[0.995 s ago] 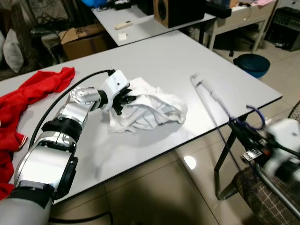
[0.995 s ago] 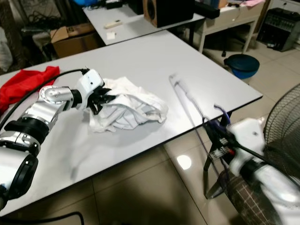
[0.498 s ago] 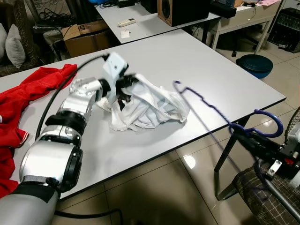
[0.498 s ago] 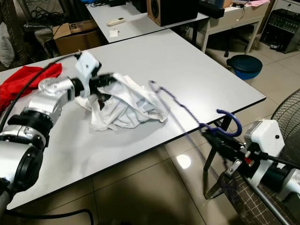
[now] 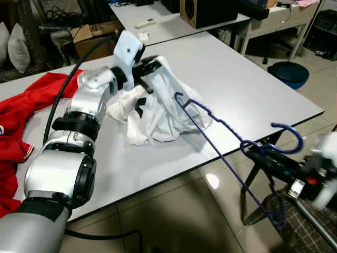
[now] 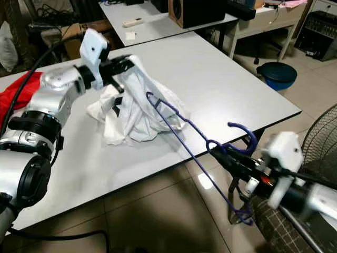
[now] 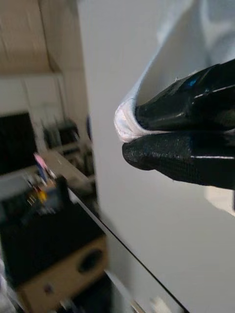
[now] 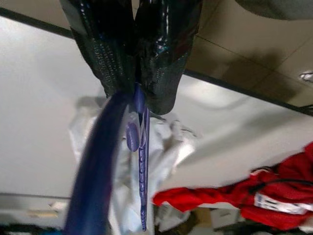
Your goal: Hang hanger
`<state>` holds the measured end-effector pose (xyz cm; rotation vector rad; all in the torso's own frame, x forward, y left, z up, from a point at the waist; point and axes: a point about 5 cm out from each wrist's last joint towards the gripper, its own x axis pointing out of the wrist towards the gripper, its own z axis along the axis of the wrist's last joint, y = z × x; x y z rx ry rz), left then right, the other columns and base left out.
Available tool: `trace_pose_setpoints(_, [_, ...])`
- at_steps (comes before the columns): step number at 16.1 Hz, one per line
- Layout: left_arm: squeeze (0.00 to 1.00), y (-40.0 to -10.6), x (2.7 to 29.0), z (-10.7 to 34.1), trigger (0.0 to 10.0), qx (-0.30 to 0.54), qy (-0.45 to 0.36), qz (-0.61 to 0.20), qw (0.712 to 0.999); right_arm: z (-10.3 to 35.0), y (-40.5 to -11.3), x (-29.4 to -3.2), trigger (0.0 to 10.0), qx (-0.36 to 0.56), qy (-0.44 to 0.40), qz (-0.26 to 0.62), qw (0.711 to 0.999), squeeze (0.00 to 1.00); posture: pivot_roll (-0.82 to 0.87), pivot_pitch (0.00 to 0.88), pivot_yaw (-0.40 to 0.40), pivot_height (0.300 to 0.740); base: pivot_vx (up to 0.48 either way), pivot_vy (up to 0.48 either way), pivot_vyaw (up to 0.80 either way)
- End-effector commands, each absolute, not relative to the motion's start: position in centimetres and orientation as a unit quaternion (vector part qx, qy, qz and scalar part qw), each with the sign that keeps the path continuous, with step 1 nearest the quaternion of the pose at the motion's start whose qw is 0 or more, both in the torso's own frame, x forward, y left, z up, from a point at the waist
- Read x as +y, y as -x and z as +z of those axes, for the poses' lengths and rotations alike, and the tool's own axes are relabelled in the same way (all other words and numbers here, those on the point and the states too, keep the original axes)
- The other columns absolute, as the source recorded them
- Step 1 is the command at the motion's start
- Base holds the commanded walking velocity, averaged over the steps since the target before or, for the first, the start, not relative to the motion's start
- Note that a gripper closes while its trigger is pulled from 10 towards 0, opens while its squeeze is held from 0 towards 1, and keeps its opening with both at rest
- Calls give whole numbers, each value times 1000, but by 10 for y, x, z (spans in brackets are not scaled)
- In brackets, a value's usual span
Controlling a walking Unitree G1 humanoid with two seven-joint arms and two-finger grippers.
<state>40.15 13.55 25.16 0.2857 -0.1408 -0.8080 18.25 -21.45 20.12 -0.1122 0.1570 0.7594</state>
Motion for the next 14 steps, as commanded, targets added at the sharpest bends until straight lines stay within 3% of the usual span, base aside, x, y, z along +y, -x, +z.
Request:
trace_pose_setpoints(1, [0, -400, 130, 273, 0, -98, -144, -414, 894, 196, -189, -217, 10000, 92, 54, 346, 932, 0, -113, 0, 93, 740, 0, 0, 0])
trace_pose_setpoints(5, [0, -390, 124, 288, 0, -122, -155, -459, 866, 184, -208, -212, 10000, 104, 30, 337, 935, 0, -95, 0, 79, 740, 0, 0, 0])
trace_pose_setpoints(11, [0, -385, 129, 303, 0, -160, -131, -449, 870, 167, -222, -203, 10000, 145, 29, 351, 924, 0, -68, 0, 47, 740, 0, 0, 0])
trace_pose_setpoints(14, [0, -389, 147, 308, 0, -162, -141, -403, 890, 162, -248, -224, 10000, 171, 2, 231, 958, 0, -57, 0, 37, 740, 0, 0, 0])
